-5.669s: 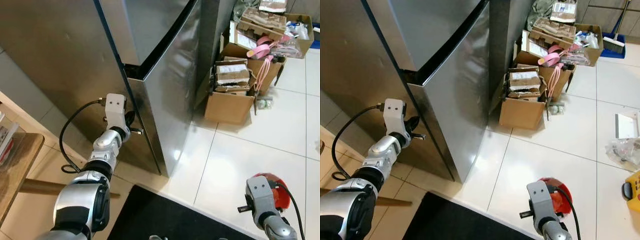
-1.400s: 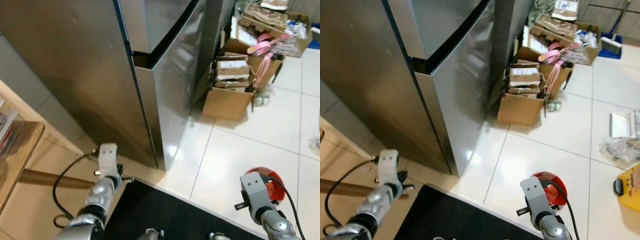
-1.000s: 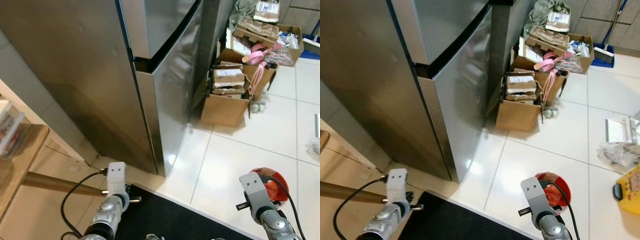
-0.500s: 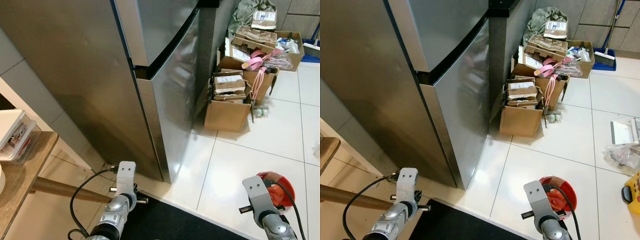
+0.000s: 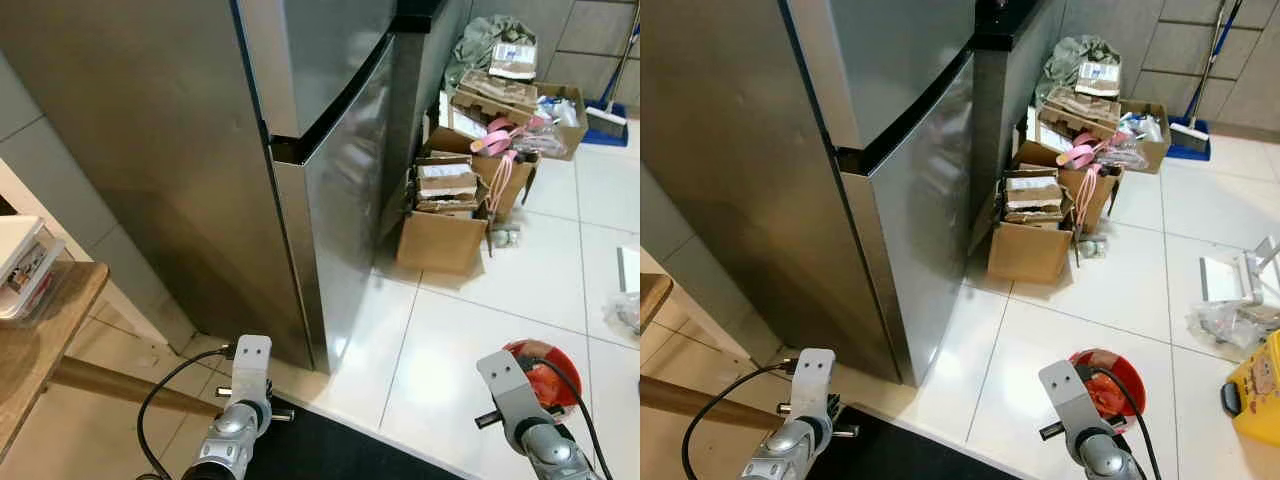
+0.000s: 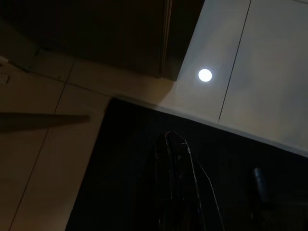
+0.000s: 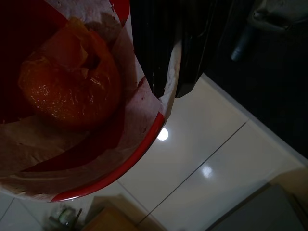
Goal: Restocking fridge
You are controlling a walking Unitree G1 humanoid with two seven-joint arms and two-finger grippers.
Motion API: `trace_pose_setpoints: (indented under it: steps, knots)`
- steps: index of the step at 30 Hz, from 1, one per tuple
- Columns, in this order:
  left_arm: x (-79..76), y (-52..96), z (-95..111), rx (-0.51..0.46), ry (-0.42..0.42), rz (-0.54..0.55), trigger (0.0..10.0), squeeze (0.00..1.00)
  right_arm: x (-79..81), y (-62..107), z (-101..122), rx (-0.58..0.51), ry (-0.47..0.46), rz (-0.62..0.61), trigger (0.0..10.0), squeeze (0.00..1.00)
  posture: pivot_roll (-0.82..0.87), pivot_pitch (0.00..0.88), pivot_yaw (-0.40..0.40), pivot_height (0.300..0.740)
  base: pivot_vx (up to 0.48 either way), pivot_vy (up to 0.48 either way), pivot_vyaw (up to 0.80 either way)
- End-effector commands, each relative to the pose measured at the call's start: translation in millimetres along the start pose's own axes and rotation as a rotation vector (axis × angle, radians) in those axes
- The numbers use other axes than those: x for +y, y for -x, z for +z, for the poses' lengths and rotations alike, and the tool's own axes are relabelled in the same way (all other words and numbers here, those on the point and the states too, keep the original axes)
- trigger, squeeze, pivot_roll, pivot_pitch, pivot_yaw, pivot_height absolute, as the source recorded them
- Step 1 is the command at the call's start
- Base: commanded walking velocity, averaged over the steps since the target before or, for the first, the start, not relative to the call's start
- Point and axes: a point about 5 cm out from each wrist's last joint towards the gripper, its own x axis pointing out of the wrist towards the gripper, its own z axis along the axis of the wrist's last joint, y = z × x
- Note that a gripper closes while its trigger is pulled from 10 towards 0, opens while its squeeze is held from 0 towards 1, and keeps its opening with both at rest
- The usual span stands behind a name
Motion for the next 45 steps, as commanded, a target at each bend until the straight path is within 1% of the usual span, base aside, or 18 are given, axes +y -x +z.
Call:
trace_pose_setpoints:
  steps: [1,7,9,12,13,16,18,23,28,37,45]
  knots:
    - [-2.3,1.4,-8,0.02,0.0,-0.001,10.0,0.0,3.6,0.0,0,-0.01,0.01,0.012,10.0,0.0,-0.08,0.121,0.013,0.74,0.0,0.0,0.0]
    - [-3.9,0.4,-4,0.005,-0.021,-0.008,10.0,0.0,6.0,-1.1,2,-0.013,0.02,0.026,10.0,0.0,-0.08,0.105,0.006,0.74,0.0,0.0,0.0]
    - [-7.1,0.2,-3,-0.005,-0.023,-0.023,10.0,0.0,6.2,-0.9,1,-0.008,0.014,0.027,10.0,0.0,-0.09,0.098,0.011,0.74,0.0,0.0,0.0]
    - [-11.0,0.6,-3,-0.012,-0.03,-0.046,10.0,0.0,6.0,1.1,-7,0.023,-0.066,0.006,10.0,0.0,-0.08,0.092,0.022,0.74,0.0,0.0,0.0]
    - [-11.0,0.6,-3,-0.012,-0.03,-0.046,10.0,0.0,6.0,1.1,-7,0.023,-0.066,0.006,10.0,0.0,-0.08,0.092,0.022,0.74,0.0,0.0,0.0]
    - [-12.6,1.0,-4,-0.017,-0.054,-0.061,10.0,0.0,6.8,6.5,-22,0.072,-0.171,-0.028,10.0,0.0,-0.09,0.085,0.037,0.74,0.0,0.0,0.0]
    - [-11.9,1.5,-7,-0.008,-0.068,-0.061,10.0,0.0,9.4,10.0,-29,0.09,-0.192,-0.035,10.0,0.0,-0.09,0.085,0.044,0.74,0.0,0.0,0.0]
    - [-9.0,3.6,-15,0.019,-0.07,-0.056,10.0,0.0,16.7,12.9,-33,0.094,-0.198,-0.035,10.0,0.0,-0.09,0.083,0.057,0.74,0.0,0.0,0.0]
    - [-9.3,4.0,-15,0.014,-0.071,-0.06,10.0,0.0,19.4,11.6,-30,0.084,-0.192,-0.028,10.0,0.0,-0.09,0.084,0.057,0.74,0.0,0.0,0.0]
    - [-14.6,2.7,-12,0.005,-0.046,-0.07,10.0,0.0,14.0,9.3,-25,0.066,-0.19,-0.028,10.0,0.0,-0.09,0.086,0.054,0.74,0.0,0.0,0.0]
    - [-18.7,2.3,-11,-0.006,-0.034,-0.085,10.0,0.0,14.4,13.0,-31,0.074,-0.18,-0.025,10.0,0.0,-0.1,0.074,0.054,0.74,0.0,0.0,0.0]
